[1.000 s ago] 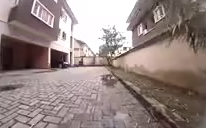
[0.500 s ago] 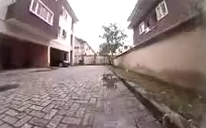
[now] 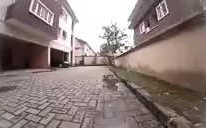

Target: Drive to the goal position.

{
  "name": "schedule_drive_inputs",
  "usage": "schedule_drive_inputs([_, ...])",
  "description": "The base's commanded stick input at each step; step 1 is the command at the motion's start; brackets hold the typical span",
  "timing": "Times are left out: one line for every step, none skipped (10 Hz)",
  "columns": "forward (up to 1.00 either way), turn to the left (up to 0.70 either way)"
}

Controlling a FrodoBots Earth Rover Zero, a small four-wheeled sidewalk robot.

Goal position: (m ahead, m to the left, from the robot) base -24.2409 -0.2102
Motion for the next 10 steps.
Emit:
schedule_drive_inputs([0.00, 0.50])
schedule_drive_inputs([0.00, 0.50])
schedule_drive_inputs([0.00, 0.50])
schedule_drive_inputs([0.00, 0.50])
schedule_drive_inputs([0.00, 0.50])
schedule_drive_inputs([0.00, 0.50])
schedule_drive_inputs([0.00, 0.50])
schedule_drive_inputs([0.00, 0.50])
schedule_drive_inputs([0.00, 0.50])
schedule_drive_inputs([0.00, 0.50])
